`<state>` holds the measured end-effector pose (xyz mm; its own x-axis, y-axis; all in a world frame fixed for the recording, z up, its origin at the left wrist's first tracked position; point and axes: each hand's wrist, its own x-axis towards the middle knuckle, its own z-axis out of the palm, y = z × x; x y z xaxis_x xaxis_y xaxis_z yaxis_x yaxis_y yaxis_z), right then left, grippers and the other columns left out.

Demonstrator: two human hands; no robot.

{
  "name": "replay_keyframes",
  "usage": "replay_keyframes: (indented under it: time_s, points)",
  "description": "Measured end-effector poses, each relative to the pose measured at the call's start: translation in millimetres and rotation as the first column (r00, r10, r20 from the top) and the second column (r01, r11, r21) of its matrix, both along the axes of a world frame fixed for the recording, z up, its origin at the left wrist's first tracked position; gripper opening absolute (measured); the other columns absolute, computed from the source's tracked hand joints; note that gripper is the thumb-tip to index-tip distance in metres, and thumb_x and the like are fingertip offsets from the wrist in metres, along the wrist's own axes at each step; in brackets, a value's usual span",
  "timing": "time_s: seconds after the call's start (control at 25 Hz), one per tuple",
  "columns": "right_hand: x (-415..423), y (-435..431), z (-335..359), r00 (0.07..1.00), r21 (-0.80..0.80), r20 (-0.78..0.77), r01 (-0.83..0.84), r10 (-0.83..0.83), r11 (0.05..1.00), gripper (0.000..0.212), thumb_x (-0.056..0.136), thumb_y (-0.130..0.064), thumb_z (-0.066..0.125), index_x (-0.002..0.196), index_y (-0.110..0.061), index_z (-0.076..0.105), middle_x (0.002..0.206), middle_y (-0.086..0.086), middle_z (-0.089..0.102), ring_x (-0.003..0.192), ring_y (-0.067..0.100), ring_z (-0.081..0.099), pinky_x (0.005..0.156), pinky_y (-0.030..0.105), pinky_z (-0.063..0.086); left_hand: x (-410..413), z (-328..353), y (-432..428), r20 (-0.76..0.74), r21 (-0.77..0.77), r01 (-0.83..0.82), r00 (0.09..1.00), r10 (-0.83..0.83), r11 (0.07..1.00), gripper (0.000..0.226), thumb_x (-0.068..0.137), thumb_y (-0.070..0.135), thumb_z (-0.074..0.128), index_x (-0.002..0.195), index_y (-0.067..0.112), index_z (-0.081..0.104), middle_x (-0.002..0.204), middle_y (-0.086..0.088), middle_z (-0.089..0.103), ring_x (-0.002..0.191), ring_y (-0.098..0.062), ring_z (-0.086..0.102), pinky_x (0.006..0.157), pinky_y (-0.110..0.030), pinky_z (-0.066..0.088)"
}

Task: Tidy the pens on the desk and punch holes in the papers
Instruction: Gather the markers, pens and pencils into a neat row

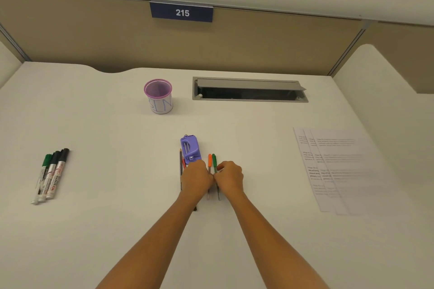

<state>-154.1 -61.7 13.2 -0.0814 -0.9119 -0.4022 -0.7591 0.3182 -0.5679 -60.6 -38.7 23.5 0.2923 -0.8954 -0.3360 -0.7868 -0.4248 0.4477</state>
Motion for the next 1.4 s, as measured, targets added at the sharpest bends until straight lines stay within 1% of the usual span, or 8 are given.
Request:
replay_keyframes:
  time_s: [0.28,0.48,0.64,0.88,1.0,1.12,1.2,1.4]
  points:
    - [-5.2,-7.5,0.9,0.987,0.102,0.161,0.012,-0.028,0.995,0.027,0.078,0.0,0.06,0.098,-0.008,0.076,0.102,0.016,0.075,0.097,0.034,0.069,0.09,0.044,0.056,3.9,-4.0,1.3,-0.283,0.038,-0.082,0.955,0.089,0.996,0.017,0.081,0.011,0.06,0.082,0.001,0.074,0.08,-0.015,0.076,0.071,-0.029,0.072,0.075,-0.038,0.06]
    - [-6.9,-6.8,5.4,0.96,0.177,0.258,0.066,-0.111,0.982,0.02,0.076,-0.001,0.068,0.094,-0.002,0.076,0.098,0.021,0.074,0.094,0.037,0.07,0.089,0.045,0.057,9.2,-5.1,3.3,-0.477,0.113,-0.177,0.854,0.21,0.978,0.012,0.086,0.011,0.063,0.088,0.006,0.074,0.083,-0.014,0.076,0.075,-0.028,0.075,0.077,-0.039,0.061]
    - [-9.6,2.5,13.9,0.865,0.274,0.472,0.04,-0.171,0.961,0.024,0.076,0.001,0.073,0.101,0.003,0.073,0.102,0.026,0.072,0.093,0.039,0.071,0.089,0.046,0.058,16.7,-4.2,10.8,-0.576,0.145,-0.249,0.766,0.286,0.958,0.01,0.086,0.012,0.067,0.093,0.006,0.071,0.082,-0.011,0.074,0.073,-0.024,0.074,0.074,-0.042,0.062]
    - [18.3,18.4,27.2,0.778,0.043,0.628,-0.016,-0.015,0.999,0.026,0.079,-0.013,0.076,0.104,-0.015,0.075,0.097,0.006,0.077,0.089,0.021,0.073,0.074,0.023,0.059,55.2,15.9,37.9,-0.585,-0.154,-0.312,0.793,0.168,0.937,0.007,0.087,0.019,0.064,0.094,0.018,0.068,0.087,-0.005,0.076,0.073,-0.016,0.075,0.077,-0.041,0.061]
    - [54.0,28.6,31.0,0.799,-0.095,0.59,-0.073,0.115,0.993,0.024,0.08,-0.019,0.076,0.104,-0.02,0.076,0.096,-0.001,0.077,0.087,0.012,0.072,0.081,0.019,0.056,87.2,24.1,60.4,-0.606,-0.247,-0.374,0.779,0.159,0.894,0.011,0.089,0.019,0.062,0.095,0.025,0.068,0.085,0.002,0.077,0.074,-0.01,0.074,0.077,-0.041,0.06]
    - [97.3,47.6,29.1,0.773,-0.185,0.588,-0.156,0.237,0.97,0.023,0.081,-0.019,0.074,0.104,-0.022,0.076,0.084,-0.019,0.074,0.081,-0.004,0.07,0.073,0.004,0.049,122.4,27.3,86.2,-0.579,-0.317,-0.444,0.791,0.2,0.838,0.02,0.09,0.015,0.059,0.101,0.029,0.07,0.09,0.004,0.077,0.08,-0.011,0.074,0.079,-0.04,0.06]
    - [122.3,60.9,21.3,0.752,-0.229,0.583,-0.209,0.306,0.951,0.02,0.083,-0.019,0.072,0.103,-0.022,0.076,0.077,-0.03,0.071,0.083,-0.008,0.068,0.072,0.001,0.048,144.2,22.8,101.5,-0.583,-0.322,-0.501,0.774,0.249,0.803,0.021,0.091,0.014,0.06,0.102,0.025,0.072,0.093,0.003,0.076,0.085,-0.015,0.073,0.08,-0.042,0.06]
    - [134.7,74.7,6.4,0.742,-0.292,0.592,-0.167,0.315,0.942,0.017,0.085,-0.018,0.071,0.101,-0.02,0.076,0.086,-0.021,0.073,0.087,-0.004,0.068,0.071,0.003,0.048,156.6,13.3,113.0,-0.622,-0.324,-0.51,0.749,0.227,0.796,0.023,0.091,0.012,0.059,0.106,0.023,0.074,0.095,0.01,0.075,0.087,-0.009,0.073,0.079,-0.036,0.061]
